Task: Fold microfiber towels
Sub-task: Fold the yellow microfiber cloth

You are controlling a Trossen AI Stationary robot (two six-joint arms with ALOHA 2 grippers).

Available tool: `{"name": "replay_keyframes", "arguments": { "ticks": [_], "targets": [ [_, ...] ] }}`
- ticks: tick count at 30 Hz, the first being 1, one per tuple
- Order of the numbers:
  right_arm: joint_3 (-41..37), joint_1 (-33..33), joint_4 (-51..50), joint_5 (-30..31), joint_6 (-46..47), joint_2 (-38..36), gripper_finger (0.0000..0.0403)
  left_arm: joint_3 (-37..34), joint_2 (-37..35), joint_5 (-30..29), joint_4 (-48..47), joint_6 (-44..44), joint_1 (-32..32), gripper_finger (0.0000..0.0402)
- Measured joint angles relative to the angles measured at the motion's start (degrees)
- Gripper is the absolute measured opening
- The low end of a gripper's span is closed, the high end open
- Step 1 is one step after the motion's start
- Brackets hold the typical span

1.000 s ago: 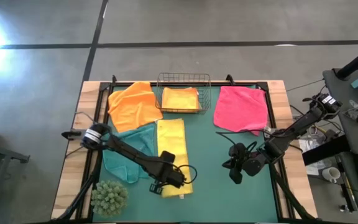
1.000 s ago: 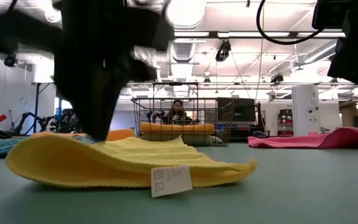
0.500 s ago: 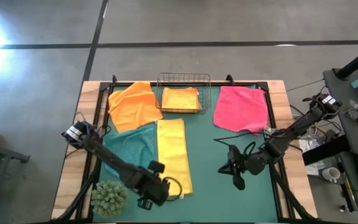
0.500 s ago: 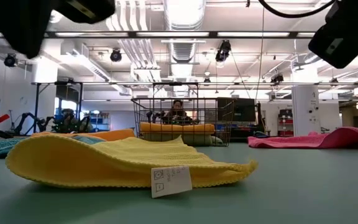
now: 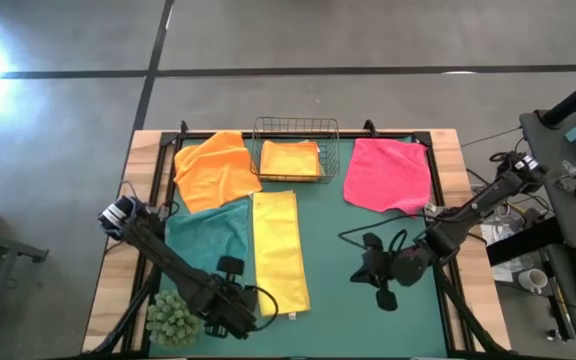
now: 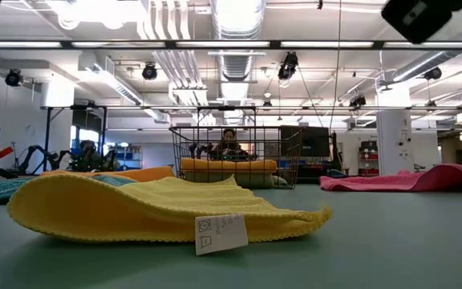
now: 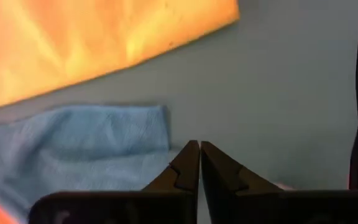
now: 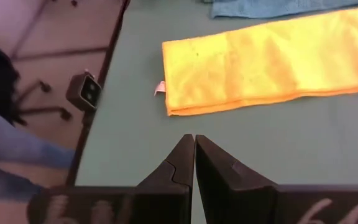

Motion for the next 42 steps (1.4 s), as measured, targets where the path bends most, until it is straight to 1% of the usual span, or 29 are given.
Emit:
{"name": "replay_keyframes", "arguments": {
  "ticks": [3,6,12,14,16,18,22,25,28,32,34,37,42],
  "targets": [
    [5.85,0.00,-8.33,-0.04,-2.95,2.91,0.0009,2.05,-0.47,0.01,-4.45,-1.30,0.09,0.0013],
    [11.14,0.00,-14.52,-0.03,-4.19,6.15,0.0009,3.33,-0.88,0.03,-6.97,-1.41,0.19,0.0040],
    [19.90,0.00,-18.24,-0.06,-8.86,13.22,0.0009,3.45,-2.94,-0.29,-7.99,-1.52,0.24,0.0114],
    [22.71,0.00,-19.70,-0.19,-9.90,16.03,0.0012,3.45,-2.99,-1.00,-7.95,-2.98,0.24,0.0140],
    [25.33,-0.02,-22.32,-0.28,-9.96,18.67,0.0021,3.44,-2.99,-1.27,-7.78,-5.46,0.24,0.0163],
    [27.83,-0.23,-25.17,-0.40,-9.94,21.58,0.0036,3.38,-2.77,-1.31,-6.49,-5.90,0.24,0.0178],
    [31.93,-0.27,-27.70,-0.95,-10.67,26.72,0.0071,3.05,-1.94,-4.34,-0.31,-5.87,-0.71,0.0187],
    [33.73,-0.26,-27.68,-1.96,-13.87,29.67,0.0098,2.36,-1.55,-9.19,5.68,-5.50,-2.04,0.0187],
    [34.25,-0.24,-28.24,-2.37,-16.14,31.65,0.0120,1.63,-0.81,-13.66,9.45,-5.65,-3.48,0.0187],
    [33.20,0.10,-34.50,-5.53,-14.90,31.82,0.0141,1.50,0.41,-14.15,11.21,-6.28,-5.78,0.0187],
    [31.54,0.62,-35.82,-6.35,-13.37,31.24,0.0148,1.48,1.15,-14.25,11.52,-7.54,-6.88,0.0187],
    [29.01,1.73,-34.31,-6.44,-12.71,30.20,0.0155,1.48,2.74,-14.53,12.95,-8.88,-7.97,0.0187],
    [26.10,2.69,-27.40,-6.39,-12.90,30.40,0.0157,1.44,6.33,-15.89,16.98,-8.86,-8.57,0.0187]
  ]
}}
